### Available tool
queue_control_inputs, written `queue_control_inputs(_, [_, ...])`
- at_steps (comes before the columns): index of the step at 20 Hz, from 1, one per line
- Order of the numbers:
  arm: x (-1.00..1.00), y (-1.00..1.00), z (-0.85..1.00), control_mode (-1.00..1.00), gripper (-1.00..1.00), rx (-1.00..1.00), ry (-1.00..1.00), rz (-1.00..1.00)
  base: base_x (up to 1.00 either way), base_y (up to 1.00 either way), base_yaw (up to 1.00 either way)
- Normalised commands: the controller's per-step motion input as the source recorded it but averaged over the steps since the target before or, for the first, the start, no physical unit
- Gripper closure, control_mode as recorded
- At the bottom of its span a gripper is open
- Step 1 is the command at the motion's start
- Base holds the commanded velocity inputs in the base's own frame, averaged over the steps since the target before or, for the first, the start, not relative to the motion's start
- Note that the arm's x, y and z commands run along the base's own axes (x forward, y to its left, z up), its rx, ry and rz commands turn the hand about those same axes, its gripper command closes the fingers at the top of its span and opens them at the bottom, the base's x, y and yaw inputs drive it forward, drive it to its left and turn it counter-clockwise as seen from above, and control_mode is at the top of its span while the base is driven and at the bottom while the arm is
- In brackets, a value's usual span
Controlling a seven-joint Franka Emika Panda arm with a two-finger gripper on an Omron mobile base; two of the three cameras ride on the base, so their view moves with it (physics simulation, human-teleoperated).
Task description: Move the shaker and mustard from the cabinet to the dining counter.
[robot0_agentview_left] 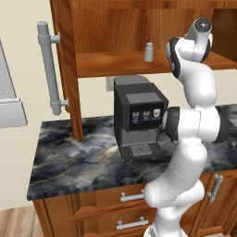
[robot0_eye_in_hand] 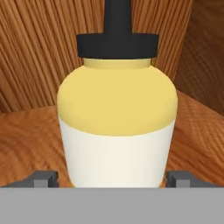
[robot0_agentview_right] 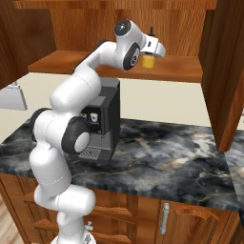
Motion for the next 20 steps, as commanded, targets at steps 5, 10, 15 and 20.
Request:
queue_control_inputs(5, [0.00,-0.07,-0.10,-1.00,1.00,0.00,0.00,0.00,0.00,0.00,0.00])
queue_control_inputs(10, [0.00,-0.03,-0.08,-1.00,1.00,0.00,0.00,0.00,0.00,0.00,0.00])
queue_control_inputs(15, [-0.02,0.00,0.00,-1.00,1.00,0.00,0.00,0.00,0.00,0.00,0.00])
queue_control_inputs(20, [-0.61,0.00,0.01,-1.00,1.00,0.00,-0.02,0.00,0.00,0.00,0.00])
